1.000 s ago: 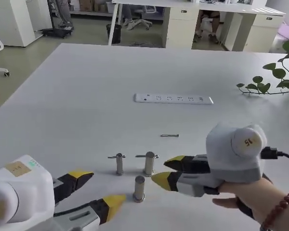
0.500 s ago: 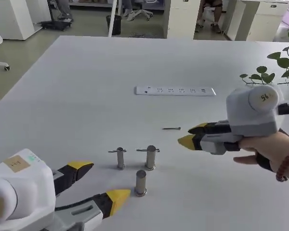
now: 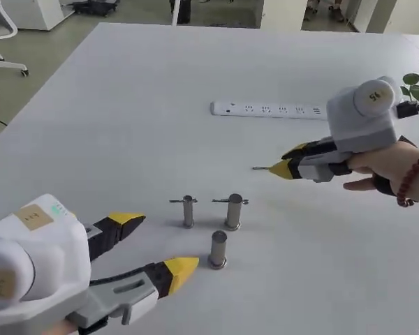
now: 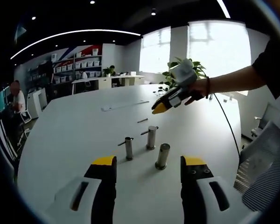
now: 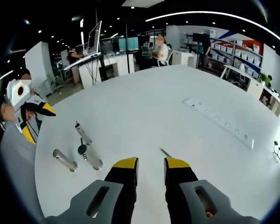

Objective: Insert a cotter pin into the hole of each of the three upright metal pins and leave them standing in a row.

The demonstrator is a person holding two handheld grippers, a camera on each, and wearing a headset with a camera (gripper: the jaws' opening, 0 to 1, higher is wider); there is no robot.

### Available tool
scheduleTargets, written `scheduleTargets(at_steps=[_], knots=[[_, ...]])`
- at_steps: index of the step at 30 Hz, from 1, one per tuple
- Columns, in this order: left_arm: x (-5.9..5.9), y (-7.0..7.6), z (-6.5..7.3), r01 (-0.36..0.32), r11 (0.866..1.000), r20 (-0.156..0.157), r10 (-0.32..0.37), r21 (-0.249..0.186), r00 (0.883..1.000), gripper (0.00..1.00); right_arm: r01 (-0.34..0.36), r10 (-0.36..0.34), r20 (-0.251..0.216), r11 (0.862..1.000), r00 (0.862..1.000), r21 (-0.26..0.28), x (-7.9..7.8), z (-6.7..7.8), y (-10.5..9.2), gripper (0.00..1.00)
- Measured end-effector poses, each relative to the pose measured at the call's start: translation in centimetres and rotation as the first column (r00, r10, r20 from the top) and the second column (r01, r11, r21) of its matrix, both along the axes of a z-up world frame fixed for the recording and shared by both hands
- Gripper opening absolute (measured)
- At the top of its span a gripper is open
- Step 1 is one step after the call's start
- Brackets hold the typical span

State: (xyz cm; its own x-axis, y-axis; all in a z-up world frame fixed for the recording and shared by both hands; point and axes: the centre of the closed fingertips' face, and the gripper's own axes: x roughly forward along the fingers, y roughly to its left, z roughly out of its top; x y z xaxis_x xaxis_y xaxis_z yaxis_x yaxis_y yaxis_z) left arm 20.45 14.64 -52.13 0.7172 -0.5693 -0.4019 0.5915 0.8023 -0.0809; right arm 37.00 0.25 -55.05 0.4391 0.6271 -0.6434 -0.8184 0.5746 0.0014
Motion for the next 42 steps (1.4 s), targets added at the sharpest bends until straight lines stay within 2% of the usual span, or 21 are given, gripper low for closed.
scheduleTargets(at_steps=[3, 5, 10, 15, 17, 19, 20, 23, 26, 30, 31, 32, 34, 36, 37, 38, 39, 41, 42], knots=[[0.2, 0.2, -0.3, -0.002, 1.0, -0.003, 0.002, 0.012, 1.0, 0.54, 0.001, -0.002, -0.015, 1.0, 1.0, -0.026, 0.9, -0.9, -0.3, 0.18], [0.2, 0.4, -0.5, 0.002, 1.0, -0.006, -0.002, 0.028, 1.0, 0.54, -0.001, 0.001, -0.032, 1.0, 0.999, -0.025, 1.5, -1.4, -0.3, 0.18], [0.4, 0.6, -0.6, 0.008, 0.999, -0.012, -0.007, 0.036, 1.0, 0.55, 0.002, -0.005, -0.073, 0.999, 0.997, -0.039, 2.8, -2.5, -0.6, 0.17], [0.6, 0.7, -0.4, 0.006, 1.0, -0.003, -0.006, 0.024, 1.0, 0.55, -0.016, 0.009, -0.088, 0.997, 0.996, -0.07, 3.6, -3.7, -0.7, 0.16], [0.7, 0.8, -0.3, 0.005, 1.0, 0.002, -0.005, 0.028, 1.0, 0.54, -0.001, -0.004, -0.113, 0.999, 0.994, -0.046, 3.8, -3.9, -0.5, 0.14], [0.7, 1.1, -0.4, 0.003, 0.999, 0.002, -0.003, 0.042, 1.0, 0.54, -0.006, -0.001, -0.106, 0.998, 0.994, -0.064, 4.1, -4.3, -0.6, 0.13], [0.7, 1.2, -0.6, 0.003, 0.999, -0.003, -0.003, 0.048, 1.0, 0.54, -0.019, 0.011, -0.096, 0.996, 0.995, -0.092, 4.2, -4.6, -0.9, 0.13], [0.6, 1.4, -0.8, 0.001, 0.999, -0.009, 0.0, 0.052, 1.0, 0.54, -0.018, 0.007, -0.121, 0.996, 0.993, -0.086, 4.1, -5.0, -0.9, 0.11], [0.5, 1.4, -1.0, -0.001, 0.999, -0.015, 0.001, 0.052, 1.0, 0.54, -0.044, 0.03, -0.122, 0.992, 0.992, -0.116, 3.9, -5.4, -1.1, 0.11], [0.6, 1.3, -1.0, -0.003, 0.999, -0.018, 0.004, 0.049, 1.0, 0.54, -0.041, 0.027, -0.132, 0.994, 0.991, -0.105, 4.3, -5.8, -1.3, 0.1], [0.6, 1.3, -1.0, -0.003, 0.999, -0.018, 0.003, 0.046, 1.0, 0.54, -0.05, 0.035, -0.133, 0.992, 0.991, -0.114, 4.2, -5.9, -1.4, 0.1], [0.6, 1.3, -1.0, -0.004, 0.999, -0.02, 0.005, 0.045, 1.0, 0.54, -0.079, 0.067, -0.103, 0.989, 0.992, -0.125, 4.6, -5.8, -1.3, 0.09], [0.7, 1.3, -1.0, -0.007, 0.999, -0.024, 0.008, 0.042, 1.0, 0.53, -0.088, 0.07, -0.12, 0.985, 0.99, -0.146, 4.3, -5.9, -1.3, 0.08], [0.7, 1.4, -1.0, -0.015, 0.999, -0.026, 0.016, 0.034, 1.0, 0.53, -0.137, 0.117, -0.116, 0.973, 0.986, -0.187, 4.2, -6.0, -1.8, 0.06], [0.7, 1.5, -0.9, -0.017, 0.999, -0.025, 0.018, 0.032, 1.0, 0.53, -0.169, 0.148, -0.109, 0.961, 0.983, -0.221, 4.0, -5.9, -1.8, 0.06], [0.7, 1.5, -0.9, -0.017, 0.999, -0.023, 0.018, 0.033, 1.0, 0.53, -0.189, 0.169, -0.104, 0.954, 0.98, -0.232, 3.9, -5.9, -1.7, 0.05], [0.6, 1.5, -0.9, -0.014, 0.999, -0.023, 0.015, 0.036, 1.0, 0.53, -0.189, 0.165, -0.119, 0.954, 0.979, -0.233, 3.7, -5.9, -1.6, 0.05], [0.5, 1.5, -1.1, -0.006, 0.999, -0.026, 0.007, 0.043, 1.0, 0.53, -0.221, 0.196, -0.12, 0.941, 0.973, -0.257, 3.6, -5.9, -1.5, 0.05], [0.4, 1.5, -1.1, -0.003, 0.999, -0.027, 0.004, 0.047, 1.0, 0.53, -0.214, 0.186, -0.129, 0.942, 0.974, -0.258, 3.6, -5.8, -1.4, 0.05]])
